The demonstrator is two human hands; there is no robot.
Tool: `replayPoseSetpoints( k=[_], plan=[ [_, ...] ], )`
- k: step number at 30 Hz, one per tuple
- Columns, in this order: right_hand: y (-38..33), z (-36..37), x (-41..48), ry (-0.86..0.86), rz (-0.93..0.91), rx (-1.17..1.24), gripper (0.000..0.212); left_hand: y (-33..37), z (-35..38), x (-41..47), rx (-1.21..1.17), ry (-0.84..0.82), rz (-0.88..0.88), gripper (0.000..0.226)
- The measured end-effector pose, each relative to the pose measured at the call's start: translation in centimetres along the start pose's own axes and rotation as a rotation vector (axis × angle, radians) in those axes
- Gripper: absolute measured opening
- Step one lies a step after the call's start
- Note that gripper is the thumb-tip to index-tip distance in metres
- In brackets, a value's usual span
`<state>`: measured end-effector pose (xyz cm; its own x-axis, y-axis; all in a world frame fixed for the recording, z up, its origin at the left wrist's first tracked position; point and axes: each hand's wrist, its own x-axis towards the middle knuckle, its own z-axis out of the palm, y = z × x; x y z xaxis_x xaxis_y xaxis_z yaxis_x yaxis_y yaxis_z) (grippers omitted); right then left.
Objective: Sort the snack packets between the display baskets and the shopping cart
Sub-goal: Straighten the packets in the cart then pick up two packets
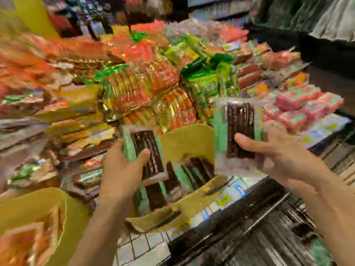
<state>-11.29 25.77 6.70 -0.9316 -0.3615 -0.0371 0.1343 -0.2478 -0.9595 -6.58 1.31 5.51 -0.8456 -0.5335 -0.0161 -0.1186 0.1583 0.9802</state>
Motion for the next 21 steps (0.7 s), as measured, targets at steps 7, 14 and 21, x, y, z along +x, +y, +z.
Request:
replayPoseSetpoints(
  k=[7, 14, 21],
  plan=[
    [6.0, 6.3, 8.3, -0.162, 0.577, -0.505, 0.045, -5.2, -0.1, 2.2, 0.575, -0.045, -0.249, 0.036],
    [12.0, 9.5, 11.1, -0.305, 0.392, -1.229, 0.057, -8.0, 1.2, 3.5, 1.084, -0.317, -0.411, 0.064],
    [12.5, 9.6, 11.5, -0.496, 0.415, -1.143, 0.07, -7.9, -0.2, 3.7, 1.217, -0.434, -0.304, 0.032]
  ],
)
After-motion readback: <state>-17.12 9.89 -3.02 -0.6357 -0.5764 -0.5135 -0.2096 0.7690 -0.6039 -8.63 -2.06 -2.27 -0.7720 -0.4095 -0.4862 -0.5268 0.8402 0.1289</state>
